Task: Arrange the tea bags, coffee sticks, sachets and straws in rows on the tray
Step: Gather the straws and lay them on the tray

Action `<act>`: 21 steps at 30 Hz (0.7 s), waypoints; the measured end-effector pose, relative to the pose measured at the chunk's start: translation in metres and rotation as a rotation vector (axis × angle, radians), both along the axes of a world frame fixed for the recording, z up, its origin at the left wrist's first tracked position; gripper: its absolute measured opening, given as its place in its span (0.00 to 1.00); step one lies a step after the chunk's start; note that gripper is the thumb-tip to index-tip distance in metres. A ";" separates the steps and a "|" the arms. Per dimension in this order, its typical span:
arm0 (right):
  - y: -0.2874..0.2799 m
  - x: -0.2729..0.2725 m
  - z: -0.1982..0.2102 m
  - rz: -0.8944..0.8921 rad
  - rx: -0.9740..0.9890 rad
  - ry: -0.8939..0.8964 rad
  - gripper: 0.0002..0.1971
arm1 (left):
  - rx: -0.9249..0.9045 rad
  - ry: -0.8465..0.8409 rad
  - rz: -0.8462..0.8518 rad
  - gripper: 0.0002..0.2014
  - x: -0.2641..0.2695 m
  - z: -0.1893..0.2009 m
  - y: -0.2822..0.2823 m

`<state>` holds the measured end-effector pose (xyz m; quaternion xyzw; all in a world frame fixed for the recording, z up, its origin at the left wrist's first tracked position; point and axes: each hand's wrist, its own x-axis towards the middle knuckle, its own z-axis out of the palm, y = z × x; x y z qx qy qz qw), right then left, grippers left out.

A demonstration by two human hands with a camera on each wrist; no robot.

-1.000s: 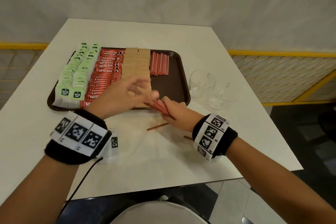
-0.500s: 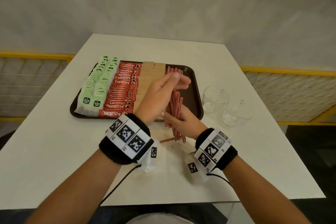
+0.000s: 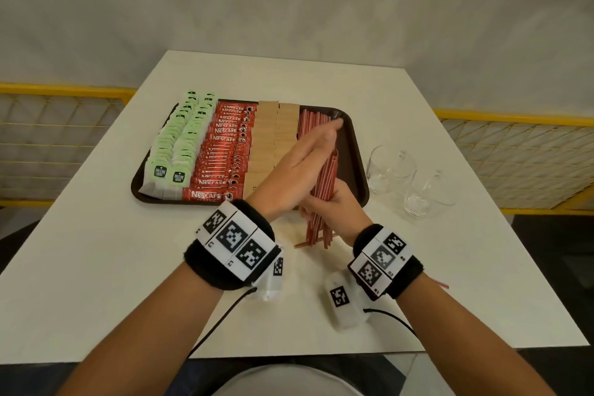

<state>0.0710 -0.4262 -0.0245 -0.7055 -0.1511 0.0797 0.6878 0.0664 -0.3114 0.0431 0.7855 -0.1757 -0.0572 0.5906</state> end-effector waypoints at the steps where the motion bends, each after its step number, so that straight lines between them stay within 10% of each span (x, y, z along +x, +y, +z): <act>1: 0.000 0.001 0.004 -0.012 0.039 -0.001 0.10 | -0.030 0.025 0.026 0.26 -0.001 -0.001 0.002; 6: -0.003 0.012 0.043 0.018 0.308 -0.077 0.10 | -0.330 0.355 0.245 0.29 0.001 -0.022 0.016; 11: 0.013 0.026 0.071 0.070 0.425 -0.142 0.12 | -0.856 0.879 0.074 0.28 0.006 -0.030 0.013; 21: 0.030 0.040 0.067 -0.047 0.317 -0.182 0.14 | -1.234 0.885 0.196 0.15 0.010 -0.036 0.010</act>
